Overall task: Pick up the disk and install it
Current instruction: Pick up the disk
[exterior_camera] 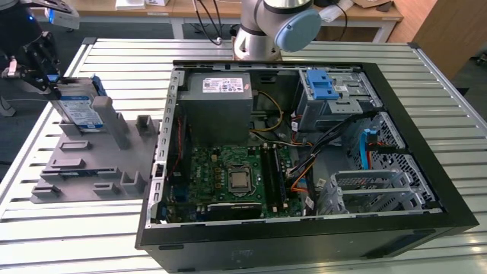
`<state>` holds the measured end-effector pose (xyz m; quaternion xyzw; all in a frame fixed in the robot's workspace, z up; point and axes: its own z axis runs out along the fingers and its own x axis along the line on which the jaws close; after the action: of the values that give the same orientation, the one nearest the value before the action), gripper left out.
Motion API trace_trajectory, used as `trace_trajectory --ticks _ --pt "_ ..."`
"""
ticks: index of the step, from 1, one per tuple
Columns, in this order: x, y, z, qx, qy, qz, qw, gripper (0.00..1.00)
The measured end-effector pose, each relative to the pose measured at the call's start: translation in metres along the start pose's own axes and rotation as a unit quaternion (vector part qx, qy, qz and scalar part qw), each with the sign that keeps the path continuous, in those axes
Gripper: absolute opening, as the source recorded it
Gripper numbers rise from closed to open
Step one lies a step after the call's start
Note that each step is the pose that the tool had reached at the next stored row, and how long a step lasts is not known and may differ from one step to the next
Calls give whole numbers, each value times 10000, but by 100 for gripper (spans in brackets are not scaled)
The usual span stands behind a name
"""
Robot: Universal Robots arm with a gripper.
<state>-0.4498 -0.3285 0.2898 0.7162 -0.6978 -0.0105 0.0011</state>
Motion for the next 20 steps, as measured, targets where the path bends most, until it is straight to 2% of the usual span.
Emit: trace_trajectory --ticks 1,2,20 --pt "0 0 1 0 0 0 10000 45" --pt "0 0 2 0 0 0 10000 38" --pt "0 0 9 1 0 0 10000 37"
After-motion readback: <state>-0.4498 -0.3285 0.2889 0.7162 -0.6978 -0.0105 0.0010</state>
